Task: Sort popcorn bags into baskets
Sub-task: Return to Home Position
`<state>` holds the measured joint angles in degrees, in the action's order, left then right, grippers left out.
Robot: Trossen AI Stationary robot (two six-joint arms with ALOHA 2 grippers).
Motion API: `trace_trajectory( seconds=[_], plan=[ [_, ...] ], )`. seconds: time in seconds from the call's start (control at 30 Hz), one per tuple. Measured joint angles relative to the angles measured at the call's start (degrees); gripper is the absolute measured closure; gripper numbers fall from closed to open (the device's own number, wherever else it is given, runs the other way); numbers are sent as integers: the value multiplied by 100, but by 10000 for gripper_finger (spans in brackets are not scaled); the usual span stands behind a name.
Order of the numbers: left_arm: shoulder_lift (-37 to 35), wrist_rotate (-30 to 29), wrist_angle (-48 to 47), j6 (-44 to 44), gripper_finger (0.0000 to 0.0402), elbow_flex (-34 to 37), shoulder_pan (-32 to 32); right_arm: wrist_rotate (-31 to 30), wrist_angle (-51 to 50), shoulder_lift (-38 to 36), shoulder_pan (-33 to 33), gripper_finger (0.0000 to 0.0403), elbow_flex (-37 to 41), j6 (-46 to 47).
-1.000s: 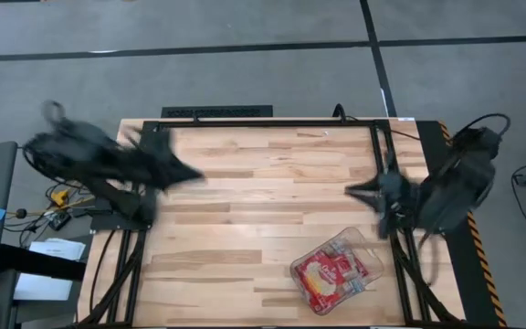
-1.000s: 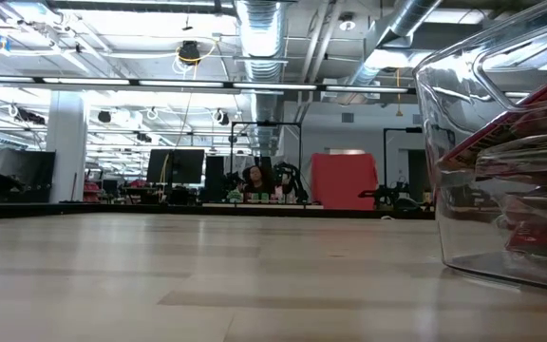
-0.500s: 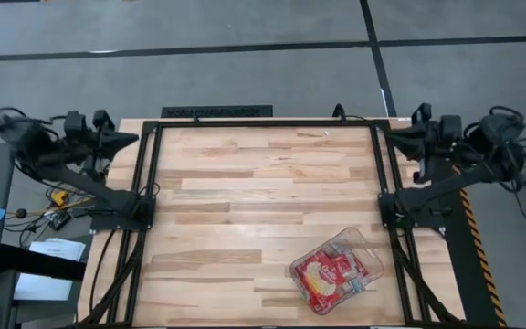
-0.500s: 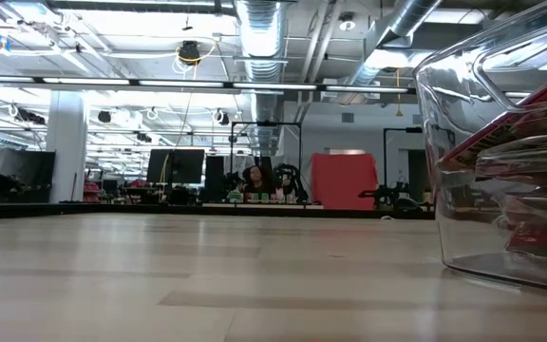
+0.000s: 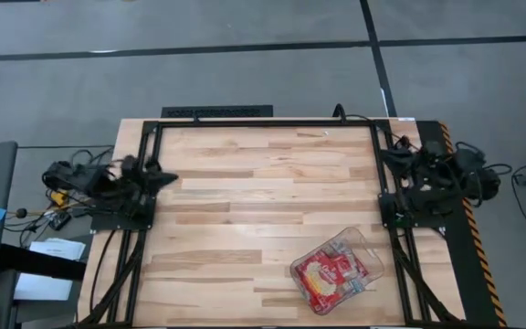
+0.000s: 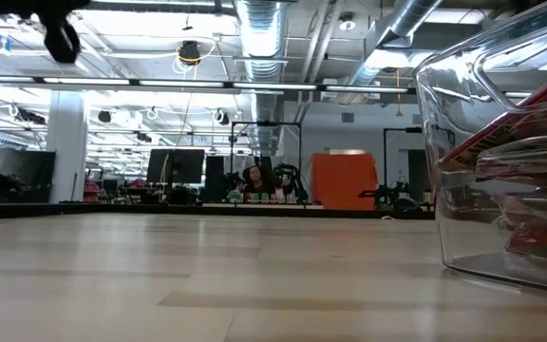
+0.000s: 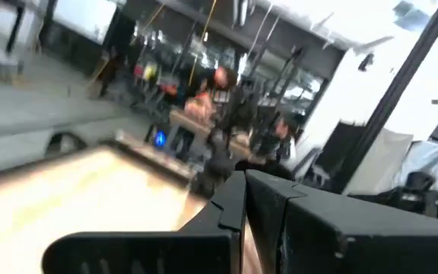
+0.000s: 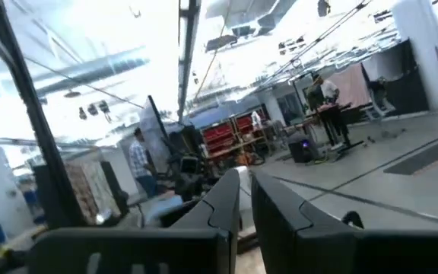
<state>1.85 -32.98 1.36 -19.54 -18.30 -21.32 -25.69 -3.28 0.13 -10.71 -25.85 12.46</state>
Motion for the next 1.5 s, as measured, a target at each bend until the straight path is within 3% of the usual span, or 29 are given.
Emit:
trace_trajectory(
  seconds=[0.07, 0.33, 0.43, 0.8, 1.03, 1.27, 1.5],
  plan=[
    [-71, 170, 200, -252, 402, 399, 6, 21, -145, 21, -11, 340, 181, 82],
    [-119, 603, 2502, -279, 402, 1768, -1, 154, -263, 2, -14, 340, 629, 690],
    [-83, 566, 2057, -294, 402, 1756, -3, 282, -438, 19, -19, 340, 797, 846],
    [37, -423, 1312, -508, 401, 1772, -1, 487, -384, 13, -16, 340, 1764, 1012],
    [39, -220, 336, -1443, 401, 1773, -2, 491, 107, 24, -14, 340, 2318, 1005],
    [77, -537, 284, -535, 401, 1759, -1, 483, 517, 18, -5, 340, 2442, 567],
    [77, -529, 269, -449, 401, 1757, -1, 476, 523, 27, -5, 340, 2449, 562]
  ],
)
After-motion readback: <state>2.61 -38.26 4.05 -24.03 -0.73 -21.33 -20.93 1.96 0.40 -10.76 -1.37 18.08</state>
